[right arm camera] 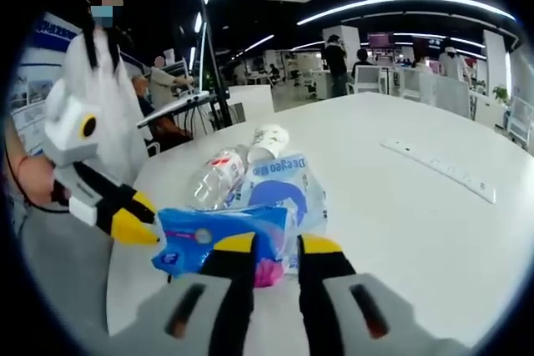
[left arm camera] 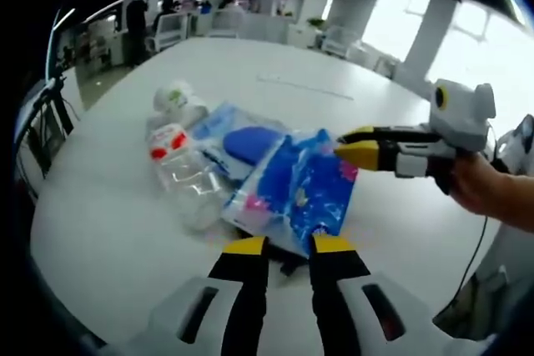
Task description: Arrange the tabletop items into an orderly group along one side of the table until the central work area is clear of visible clutter.
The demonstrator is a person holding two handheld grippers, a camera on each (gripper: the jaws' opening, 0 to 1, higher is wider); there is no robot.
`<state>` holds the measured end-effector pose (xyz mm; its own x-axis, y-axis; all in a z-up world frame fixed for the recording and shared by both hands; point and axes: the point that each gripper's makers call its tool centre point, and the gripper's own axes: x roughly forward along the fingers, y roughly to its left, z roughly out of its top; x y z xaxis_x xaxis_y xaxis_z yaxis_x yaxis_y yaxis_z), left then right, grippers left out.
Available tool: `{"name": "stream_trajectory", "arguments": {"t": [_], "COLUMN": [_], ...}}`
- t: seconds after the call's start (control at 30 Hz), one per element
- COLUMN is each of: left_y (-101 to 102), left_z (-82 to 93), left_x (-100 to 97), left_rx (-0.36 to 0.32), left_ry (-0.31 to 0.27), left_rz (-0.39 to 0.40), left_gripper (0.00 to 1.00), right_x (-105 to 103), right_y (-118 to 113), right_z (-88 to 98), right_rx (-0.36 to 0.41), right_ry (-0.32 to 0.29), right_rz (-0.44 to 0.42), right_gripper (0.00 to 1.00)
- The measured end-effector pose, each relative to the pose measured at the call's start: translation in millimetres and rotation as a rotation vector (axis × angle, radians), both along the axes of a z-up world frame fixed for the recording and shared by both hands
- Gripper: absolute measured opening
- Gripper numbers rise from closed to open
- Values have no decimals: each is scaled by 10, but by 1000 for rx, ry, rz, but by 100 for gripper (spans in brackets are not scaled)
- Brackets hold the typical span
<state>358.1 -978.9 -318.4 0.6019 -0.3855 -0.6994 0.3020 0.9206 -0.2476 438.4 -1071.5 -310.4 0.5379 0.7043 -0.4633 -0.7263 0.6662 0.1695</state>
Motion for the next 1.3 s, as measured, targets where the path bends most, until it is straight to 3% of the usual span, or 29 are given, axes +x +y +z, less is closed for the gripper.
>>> {"name": "stream_trajectory", "arguments": {"t": [0.37, 0.7, 1.3], "left_y": [-19, -20, -50], "left_z": [-51, -84, -32], "left_x": [-30, -48, -60], "left_rx": [11, 28, 32], "left_ry": [20, 27, 9], "left_rz": [-18, -36, -66], "left_gripper": [7, 0, 0], "right_x": [17, 12, -35], "right_y": [-66, -68, -94], "right_z": [-30, -49, 64], "right_rx": [-7, 5, 34], "right_ry": [-1, 11, 3], "right_rz": [-15, -19, -35], "right_gripper": [3, 1, 0]}}
